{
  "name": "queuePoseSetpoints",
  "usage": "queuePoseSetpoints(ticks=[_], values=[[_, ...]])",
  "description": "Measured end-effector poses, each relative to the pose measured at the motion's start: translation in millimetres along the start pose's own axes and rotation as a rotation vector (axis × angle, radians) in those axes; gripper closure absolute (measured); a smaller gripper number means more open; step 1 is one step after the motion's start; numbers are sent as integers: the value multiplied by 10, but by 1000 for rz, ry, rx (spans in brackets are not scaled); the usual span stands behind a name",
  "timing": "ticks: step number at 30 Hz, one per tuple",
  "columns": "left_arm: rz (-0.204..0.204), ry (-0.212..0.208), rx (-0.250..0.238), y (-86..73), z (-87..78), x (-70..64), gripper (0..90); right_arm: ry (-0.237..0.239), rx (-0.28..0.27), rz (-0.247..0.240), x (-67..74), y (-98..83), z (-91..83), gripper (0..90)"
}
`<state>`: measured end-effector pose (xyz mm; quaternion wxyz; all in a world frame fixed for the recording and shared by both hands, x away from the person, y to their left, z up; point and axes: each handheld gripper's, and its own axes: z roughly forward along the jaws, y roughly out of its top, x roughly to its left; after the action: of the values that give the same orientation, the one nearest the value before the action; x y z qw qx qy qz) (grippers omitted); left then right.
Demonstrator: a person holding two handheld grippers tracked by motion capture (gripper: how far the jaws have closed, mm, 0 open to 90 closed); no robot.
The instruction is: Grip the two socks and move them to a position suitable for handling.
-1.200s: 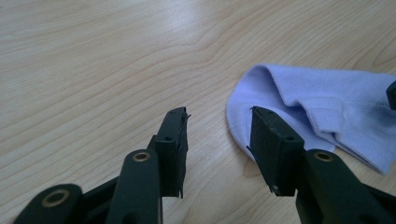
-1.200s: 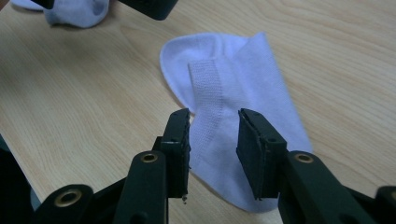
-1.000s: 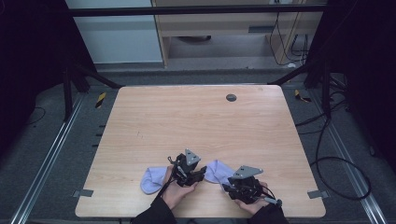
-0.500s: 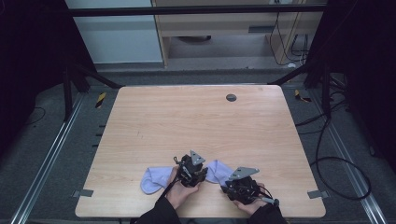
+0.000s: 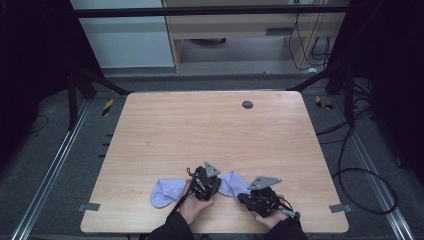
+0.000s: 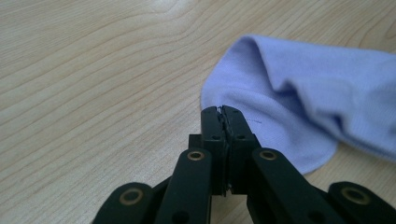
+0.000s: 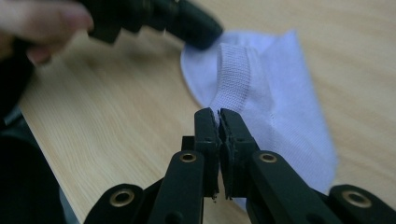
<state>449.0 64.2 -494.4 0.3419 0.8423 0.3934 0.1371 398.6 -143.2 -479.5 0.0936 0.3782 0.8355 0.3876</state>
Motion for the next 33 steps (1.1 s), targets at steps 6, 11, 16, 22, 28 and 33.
queuePoseSetpoints(ticks=[6,11,16,22,28,33], values=[[8,-4,0,-2,-1,2,885,-79,-131,67,-146,76,-201,870],[13,-3,0,-2,-2,0,885,-187,-163,128,-330,84,-258,870],[14,-7,-2,0,1,6,886,-266,-146,159,-503,92,-223,867],[17,-5,-5,16,12,-4,883,-344,-92,172,-666,54,-174,804],[-11,-7,-47,44,-82,59,736,-375,-136,154,-697,36,-262,714],[-21,-1,-93,106,-286,178,618,-355,-159,149,-697,32,-323,680]])
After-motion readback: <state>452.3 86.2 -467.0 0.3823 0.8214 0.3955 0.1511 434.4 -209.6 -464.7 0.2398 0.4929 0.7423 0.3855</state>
